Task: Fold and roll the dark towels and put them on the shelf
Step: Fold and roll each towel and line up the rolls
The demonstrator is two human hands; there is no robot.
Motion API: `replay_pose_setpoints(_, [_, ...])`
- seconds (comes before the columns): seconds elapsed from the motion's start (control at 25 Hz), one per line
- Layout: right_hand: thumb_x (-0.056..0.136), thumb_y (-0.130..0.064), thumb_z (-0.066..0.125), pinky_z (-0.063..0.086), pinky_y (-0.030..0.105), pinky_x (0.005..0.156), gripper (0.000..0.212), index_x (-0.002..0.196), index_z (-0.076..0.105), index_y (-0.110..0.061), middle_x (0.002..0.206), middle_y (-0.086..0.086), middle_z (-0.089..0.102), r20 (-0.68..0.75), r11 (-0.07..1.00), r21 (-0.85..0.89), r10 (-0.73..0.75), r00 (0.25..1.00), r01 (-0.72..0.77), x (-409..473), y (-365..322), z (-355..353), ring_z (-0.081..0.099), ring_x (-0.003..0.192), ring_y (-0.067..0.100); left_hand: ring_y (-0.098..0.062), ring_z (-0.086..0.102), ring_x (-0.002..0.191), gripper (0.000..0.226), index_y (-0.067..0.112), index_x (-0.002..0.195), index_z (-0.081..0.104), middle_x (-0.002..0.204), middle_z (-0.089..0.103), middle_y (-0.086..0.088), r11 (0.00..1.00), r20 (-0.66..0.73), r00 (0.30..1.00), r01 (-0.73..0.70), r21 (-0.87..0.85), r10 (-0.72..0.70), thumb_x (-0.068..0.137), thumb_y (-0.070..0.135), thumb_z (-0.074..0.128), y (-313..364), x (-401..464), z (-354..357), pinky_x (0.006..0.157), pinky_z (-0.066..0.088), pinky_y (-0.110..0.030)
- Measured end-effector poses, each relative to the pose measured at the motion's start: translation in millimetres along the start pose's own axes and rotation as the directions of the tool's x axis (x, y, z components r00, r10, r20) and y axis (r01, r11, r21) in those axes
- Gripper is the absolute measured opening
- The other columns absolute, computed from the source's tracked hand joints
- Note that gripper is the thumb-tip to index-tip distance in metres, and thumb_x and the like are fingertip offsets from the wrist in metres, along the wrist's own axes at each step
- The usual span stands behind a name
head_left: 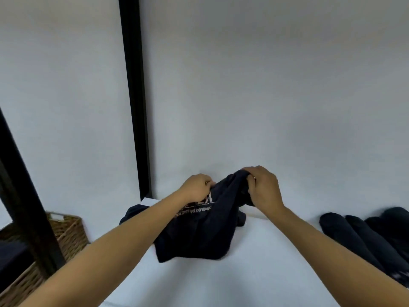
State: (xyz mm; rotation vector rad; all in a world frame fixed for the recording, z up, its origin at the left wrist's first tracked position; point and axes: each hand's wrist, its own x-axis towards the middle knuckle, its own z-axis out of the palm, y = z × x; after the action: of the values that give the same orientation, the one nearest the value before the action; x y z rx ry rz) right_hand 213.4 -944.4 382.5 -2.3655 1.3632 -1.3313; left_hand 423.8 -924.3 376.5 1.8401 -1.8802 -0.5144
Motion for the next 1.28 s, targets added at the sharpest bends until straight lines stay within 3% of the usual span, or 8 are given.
replay_pose_setpoints(0.24, [0.093,-0.001,0.038,0.043,0.026,0.087,0.036,0.113,0.064,-0.016,0.105,-0.006,0.065,-0.328,0.99,0.112,0.114,0.938,-0.081,4.3,15.2,-105.2,0.057,0.094,0.011,-0.015,0.052,0.072,0.03,0.017,0.08,0.054,0.079,0.06,0.001,0.952,-0.259,0.932,-0.287,-0.106,0.252,0.105,0.025,0.038,104.4,-8.0,2.4,0.064,0.033,-0.028])
replay_pose_setpoints(0.4, [0.096,0.001,0.038,0.037,0.024,0.089,0.036,0.113,0.064,-0.017,0.106,-0.001,0.062,-0.011,0.936,0.046,0.35,0.937,-0.349,-74.1,96.9,-103.5,0.056,0.098,0.017,-0.026,0.061,0.092,0.025,0.012,0.093,0.059,0.099,0.066,-0.005,0.992,0.102,0.987,-0.119,-0.03,0.122,0.104,0.024,0.04,89.0,-17.1,97.5,0.074,0.044,-0.031])
replay_pose_setpoints(0.52, [0.096,0.001,0.04,0.042,0.027,0.09,0.035,0.116,0.063,-0.017,0.11,0.002,0.064,0.191,0.809,0.047,0.568,0.8,-0.586,-132.5,145.1,-101.3,0.06,0.105,0.024,-0.027,0.06,0.108,0.035,0.013,0.119,0.057,0.119,0.063,-0.007,0.987,0.245,0.969,-0.033,0.154,-0.006,0.099,0.041,0.05,94.7,-28.4,144.1,0.088,0.051,-0.039])
replay_pose_setpoints(0.68, [0.097,-0.021,0.051,0.05,0.036,0.082,0.018,0.107,0.055,-0.006,0.108,0.005,0.056,-0.153,0.749,0.124,0.662,0.733,-0.651,-163.7,136.2,-111.3,0.056,0.093,0.022,-0.027,0.049,0.128,0.072,0.014,0.145,0.038,0.139,0.051,-0.007,0.97,0.241,0.968,0.003,0.245,-0.064,0.09,0.055,0.058,108.7,-29.6,161.5,0.102,0.044,-0.038])
replay_pose_setpoints(0.76, [0.097,-0.041,0.05,0.053,0.038,0.067,0.035,0.078,0.051,-0.012,0.081,0.004,0.06,-0.034,0.748,0.082,0.663,0.748,-0.659,-176.1,121.6,-113.5,0.059,0.073,0.02,-0.026,0.056,0.118,0.06,0.014,0.137,0.047,0.13,0.058,-0.006,0.962,0.274,0.954,0.044,0.269,-0.12,0.091,0.051,0.057,112.2,-38.0,172.4,0.095,0.047,-0.036])
replay_pose_setpoints(0.92, [0.085,-0.072,0.049,0.046,0.028,0.054,0.066,0.061,0.05,-0.011,0.067,0.01,0.069,0.337,0.61,0.024,0.741,0.581,-0.792,-186.8,115.6,-104.3,0.061,0.056,0.02,-0.023,0.06,0.095,0.02,0.018,0.096,0.056,0.101,0.063,-0.002,0.98,0.276,0.954,0.069,0.188,-0.12,0.085,0.034,0.061,116.2,-62.6,185.0,0.078,0.046,-0.032])
replay_pose_setpoints(1.12, [0.084,-0.027,0.069,0.041,0.033,0.059,0.033,0.065,0.045,-0.013,0.066,0.006,0.051,0.459,0.465,0.254,0.714,0.529,-0.848,-167.5,136.1,-84.4,0.049,0.062,0.022,-0.017,0.051,0.066,0.023,0.016,0.064,0.043,0.068,0.051,0.0,0.995,0.316,0.946,0.041,0.093,-0.068,0.072,0.012,0.065,122.8,-87.8,174.3,0.056,0.041,-0.024])
replay_pose_setpoints(1.28, [0.089,-0.004,0.047,0.04,0.032,0.058,0.014,0.076,0.049,-0.007,0.067,0.007,0.052,0.241,0.648,0.249,0.678,0.694,-0.72,-159.0,134.2,-89.0,0.047,0.061,0.021,-0.018,0.049,0.065,0.016,0.013,0.068,0.043,0.065,0.05,0.001,0.986,0.243,0.967,0.039,0.165,-0.079,0.075,0.0,0.049,108.7,-91.4,155.9,0.053,0.035,-0.023])
